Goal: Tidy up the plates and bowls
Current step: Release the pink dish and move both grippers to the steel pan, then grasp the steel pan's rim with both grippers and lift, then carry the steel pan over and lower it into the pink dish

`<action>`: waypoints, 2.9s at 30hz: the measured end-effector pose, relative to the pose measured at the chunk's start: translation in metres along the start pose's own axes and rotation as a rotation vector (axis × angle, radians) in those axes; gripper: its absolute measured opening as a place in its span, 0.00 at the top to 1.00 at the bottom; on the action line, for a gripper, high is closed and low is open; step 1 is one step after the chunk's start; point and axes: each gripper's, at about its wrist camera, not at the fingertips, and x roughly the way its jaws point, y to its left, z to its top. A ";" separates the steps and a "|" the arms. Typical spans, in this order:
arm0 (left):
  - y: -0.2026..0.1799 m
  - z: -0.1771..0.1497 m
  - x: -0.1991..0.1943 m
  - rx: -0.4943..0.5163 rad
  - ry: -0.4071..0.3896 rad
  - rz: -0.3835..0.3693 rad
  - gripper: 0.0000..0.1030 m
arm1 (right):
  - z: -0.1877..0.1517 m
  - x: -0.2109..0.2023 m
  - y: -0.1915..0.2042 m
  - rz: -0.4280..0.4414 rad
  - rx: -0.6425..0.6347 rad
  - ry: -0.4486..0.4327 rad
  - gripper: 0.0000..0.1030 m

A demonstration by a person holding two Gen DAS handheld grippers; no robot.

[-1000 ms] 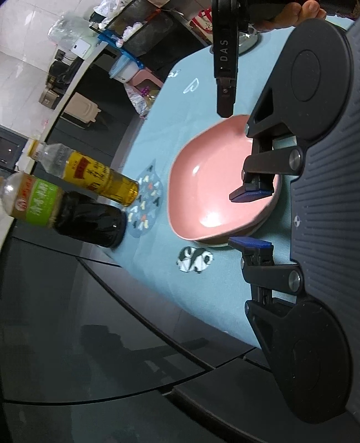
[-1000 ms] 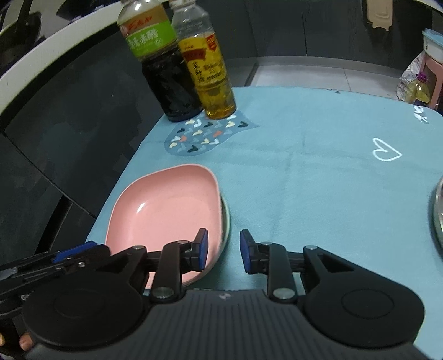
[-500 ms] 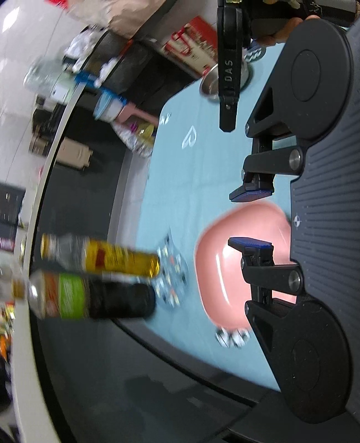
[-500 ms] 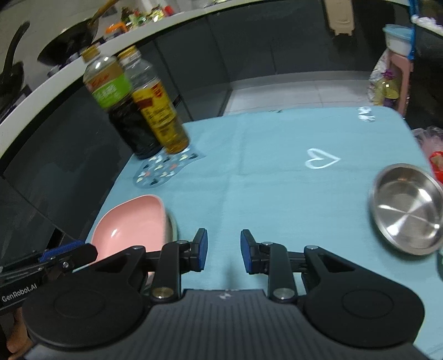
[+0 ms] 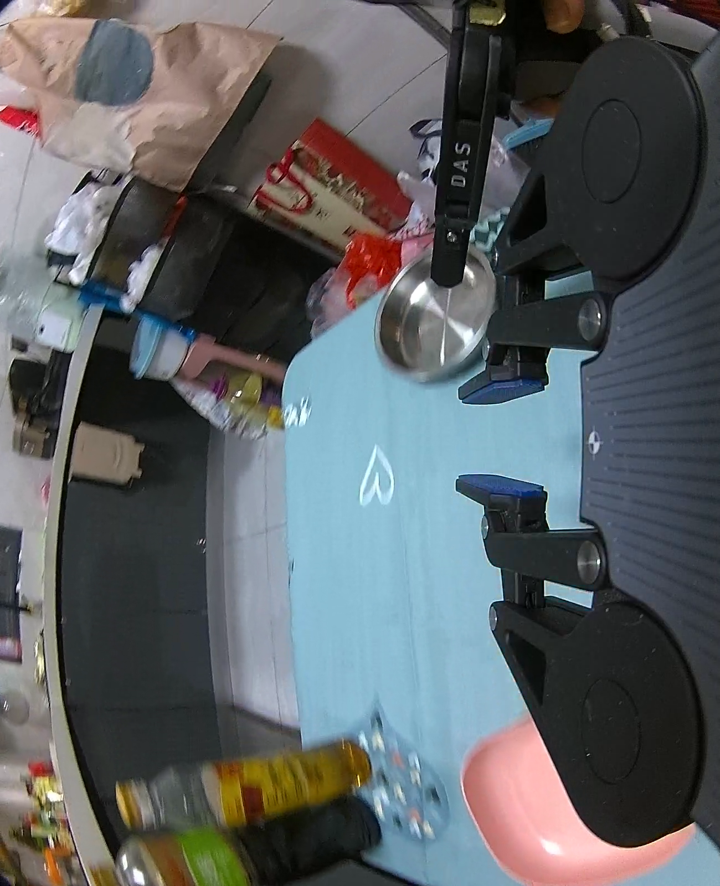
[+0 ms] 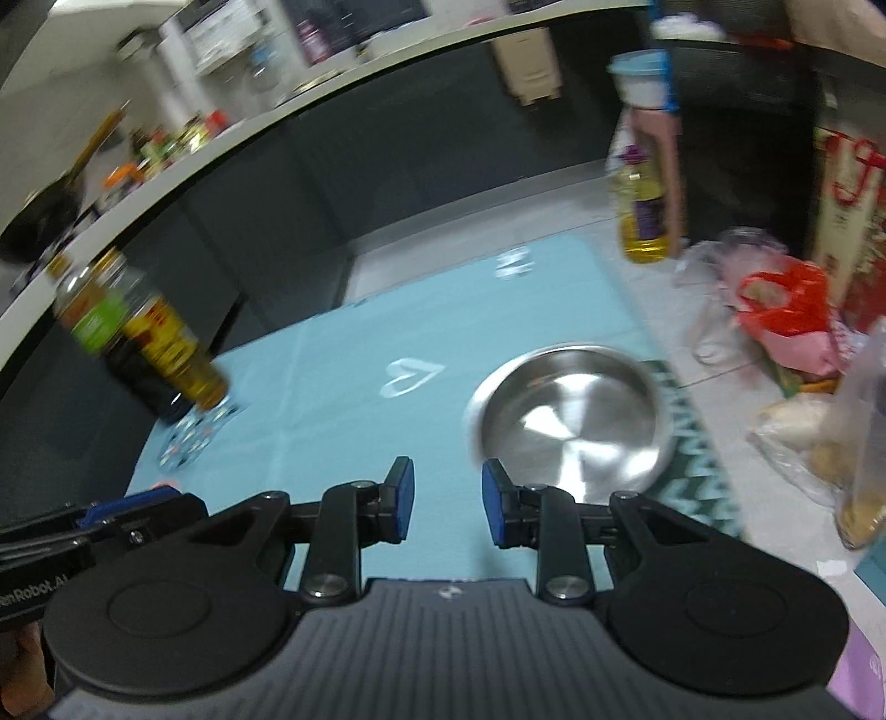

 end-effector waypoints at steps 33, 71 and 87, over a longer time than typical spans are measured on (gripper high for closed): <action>-0.046 0.013 0.147 -0.017 0.202 0.022 0.75 | 0.009 0.037 -0.079 -0.127 0.194 0.041 0.90; 0.046 -0.009 -0.034 -0.086 -0.078 0.043 0.85 | -0.010 0.005 0.064 0.037 -0.055 0.024 1.00; 0.152 -0.055 -0.102 -0.264 -0.130 0.174 0.85 | -0.042 0.036 0.181 0.154 -0.267 0.135 1.00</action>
